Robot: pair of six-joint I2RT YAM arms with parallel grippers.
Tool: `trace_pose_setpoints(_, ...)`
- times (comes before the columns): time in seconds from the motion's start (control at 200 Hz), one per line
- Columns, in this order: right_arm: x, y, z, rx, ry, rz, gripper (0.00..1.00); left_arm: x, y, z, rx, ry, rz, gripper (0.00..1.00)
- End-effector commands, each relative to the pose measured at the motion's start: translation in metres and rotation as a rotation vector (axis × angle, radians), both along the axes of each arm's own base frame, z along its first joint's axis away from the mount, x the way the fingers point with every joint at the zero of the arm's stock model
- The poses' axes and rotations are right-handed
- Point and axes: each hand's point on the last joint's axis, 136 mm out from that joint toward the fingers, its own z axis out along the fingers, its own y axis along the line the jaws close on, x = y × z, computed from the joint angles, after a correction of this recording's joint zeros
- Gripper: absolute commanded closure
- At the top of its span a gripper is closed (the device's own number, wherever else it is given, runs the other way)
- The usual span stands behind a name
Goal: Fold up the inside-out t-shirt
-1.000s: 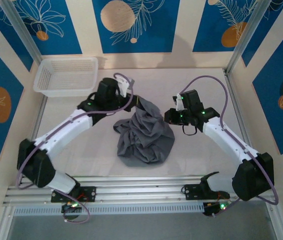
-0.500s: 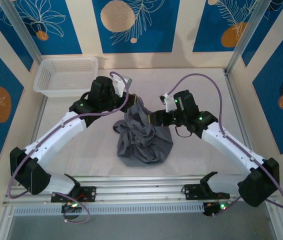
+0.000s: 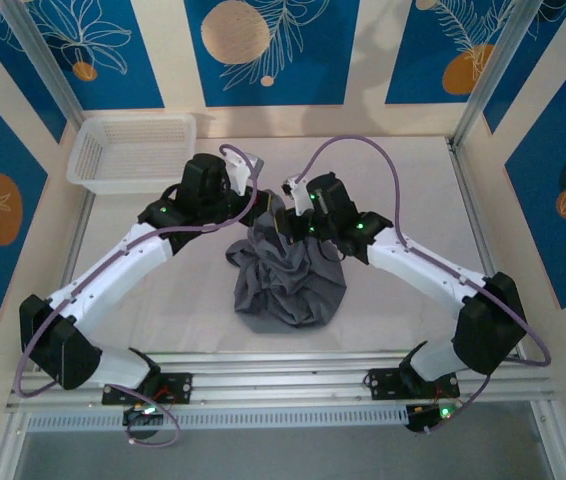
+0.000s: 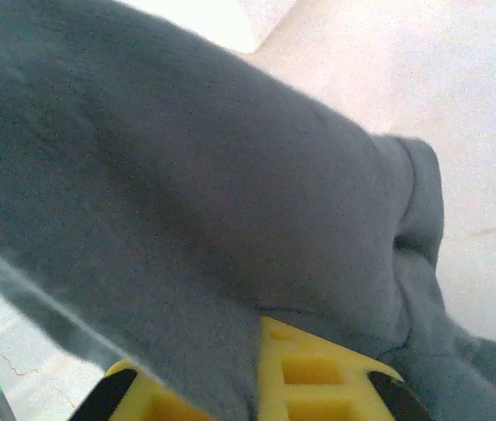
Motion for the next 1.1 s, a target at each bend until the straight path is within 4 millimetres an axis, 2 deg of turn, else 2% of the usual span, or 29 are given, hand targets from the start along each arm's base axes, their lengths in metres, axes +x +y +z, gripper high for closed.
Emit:
trace_pose_setpoints(0.0,0.001,-0.004,-0.008,0.036,0.099,-0.062,0.91,0.008,0.023,0.017,0.011,-0.031,0.116,1.0)
trace_pose_setpoints(0.075,-0.004,-0.005,-0.036,0.02,0.19,-0.084,0.73,0.013,0.032,0.02,-0.012,-0.013,0.156,1.0)
trace_pose_setpoints(0.095,-0.005,-0.008,-0.044,0.008,0.215,-0.105,0.71,0.014,0.034,0.022,-0.018,-0.01,0.163,1.0)
trace_pose_setpoints(0.14,-0.006,-0.014,-0.059,-0.009,0.257,-0.143,0.72,0.016,0.037,0.024,-0.025,-0.01,0.178,1.0)
trace_pose_setpoints(0.195,-0.009,-0.017,-0.068,0.009,0.294,-0.152,0.78,0.02,0.044,0.025,-0.02,-0.013,0.203,1.0)
trace_pose_setpoints(0.285,-0.015,-0.015,-0.069,0.086,0.351,-0.119,0.87,0.027,0.056,0.026,-0.016,-0.007,0.251,1.0)
trace_pose_setpoints(0.345,-0.018,-0.016,-0.068,0.114,0.384,-0.117,0.88,0.032,0.063,0.026,-0.022,0.006,0.276,1.0)
trace_pose_setpoints(0.445,-0.026,-0.008,-0.057,0.197,0.416,-0.066,0.88,0.041,0.071,0.026,-0.034,0.026,0.296,1.0)
trace_pose_setpoints(0.54,-0.038,0.009,-0.037,0.342,0.456,0.034,0.88,0.048,0.071,0.025,-0.049,0.046,0.296,1.0)
trace_pose_setpoints(0.6,-0.047,0.021,-0.019,0.45,0.483,0.113,0.81,0.051,0.068,0.023,-0.062,0.061,0.283,1.0)
trace_pose_setpoints(0.675,-0.05,0.028,-0.002,0.562,0.508,0.145,0.64,0.053,0.061,0.02,-0.082,0.079,0.257,1.0)
trace_pose_setpoints(0.72,-0.049,0.03,0.005,0.614,0.516,0.149,0.62,0.054,0.058,0.017,-0.091,0.091,0.249,1.0)
trace_pose_setpoints(0.785,-0.046,0.033,0.014,0.668,0.513,0.155,0.66,0.055,0.056,0.012,-0.099,0.108,0.246,1.0)
trace_pose_setpoints(0.995,-0.035,0.038,0.021,0.722,0.475,0.166,0.69,0.056,0.056,0.007,-0.105,0.121,0.251,1.0)
trace_pose_setpoints(1.095,-0.039,0.041,0.014,0.701,0.485,0.197,0.67,0.056,0.06,0.008,-0.102,0.115,0.26,1.0)
